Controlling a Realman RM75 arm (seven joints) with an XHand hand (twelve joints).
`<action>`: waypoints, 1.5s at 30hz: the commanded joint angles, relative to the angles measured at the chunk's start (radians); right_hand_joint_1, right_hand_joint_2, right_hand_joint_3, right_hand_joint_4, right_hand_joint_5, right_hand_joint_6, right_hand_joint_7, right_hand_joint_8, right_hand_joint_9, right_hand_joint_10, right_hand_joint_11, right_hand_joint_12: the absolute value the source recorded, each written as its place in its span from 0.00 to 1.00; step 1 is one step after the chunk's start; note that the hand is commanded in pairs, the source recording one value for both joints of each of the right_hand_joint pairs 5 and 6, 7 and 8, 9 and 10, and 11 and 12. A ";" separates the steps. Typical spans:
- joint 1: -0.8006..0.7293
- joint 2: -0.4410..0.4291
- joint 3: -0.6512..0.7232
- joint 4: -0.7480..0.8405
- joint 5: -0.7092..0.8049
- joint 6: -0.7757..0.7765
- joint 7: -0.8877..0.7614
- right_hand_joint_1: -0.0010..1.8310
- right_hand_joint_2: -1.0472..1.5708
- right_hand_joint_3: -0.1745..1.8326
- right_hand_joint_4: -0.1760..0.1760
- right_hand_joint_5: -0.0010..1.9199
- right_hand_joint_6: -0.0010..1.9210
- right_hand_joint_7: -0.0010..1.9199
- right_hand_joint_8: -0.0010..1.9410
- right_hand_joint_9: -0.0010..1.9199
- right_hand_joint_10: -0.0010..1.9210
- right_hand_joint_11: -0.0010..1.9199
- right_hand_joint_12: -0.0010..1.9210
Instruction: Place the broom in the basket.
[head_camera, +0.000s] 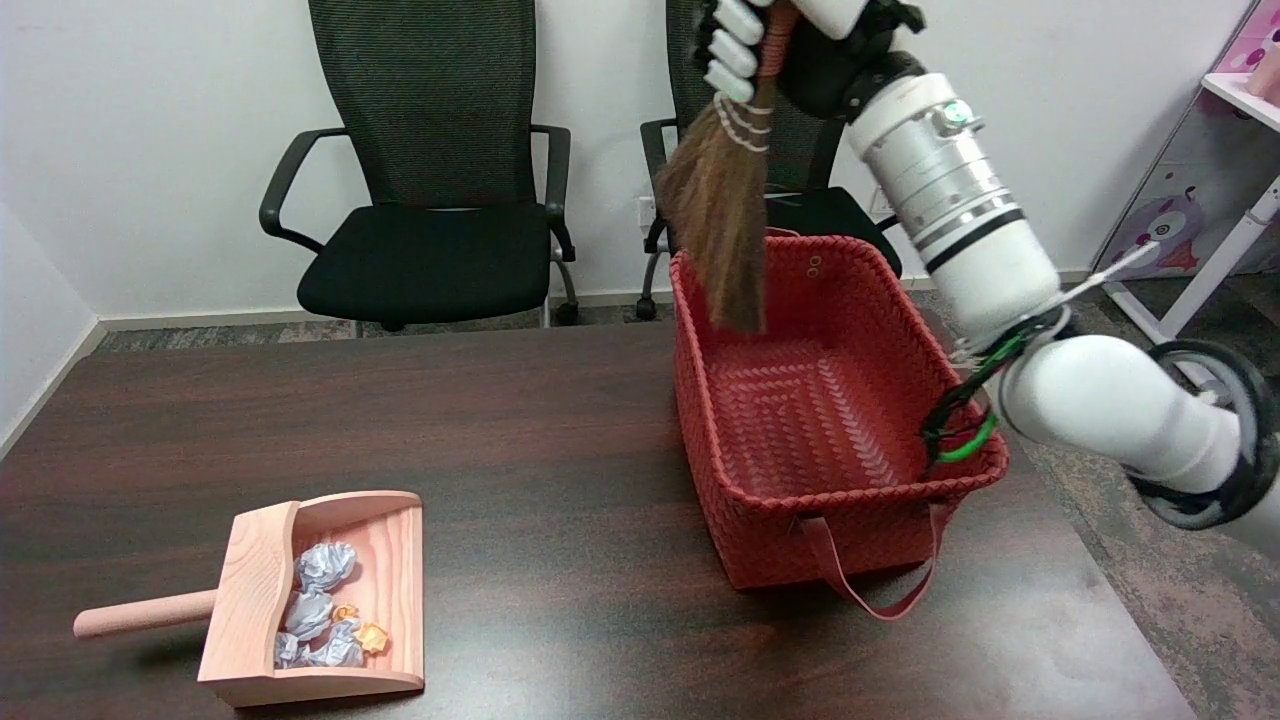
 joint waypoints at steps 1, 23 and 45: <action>-0.164 0.147 -0.175 0.013 -0.163 0.396 0.124 0.35 0.93 0.83 0.57 1.00 1.00 1.00 0.99 1.00 1.00 1.00 1.00; -0.346 -0.145 -0.304 0.471 -0.474 0.707 0.136 0.34 0.91 0.87 0.57 1.00 1.00 1.00 0.99 1.00 1.00 1.00 1.00; -0.362 -0.228 -0.333 0.467 -0.549 0.678 0.136 0.34 0.88 0.90 0.57 1.00 1.00 1.00 0.99 1.00 1.00 1.00 1.00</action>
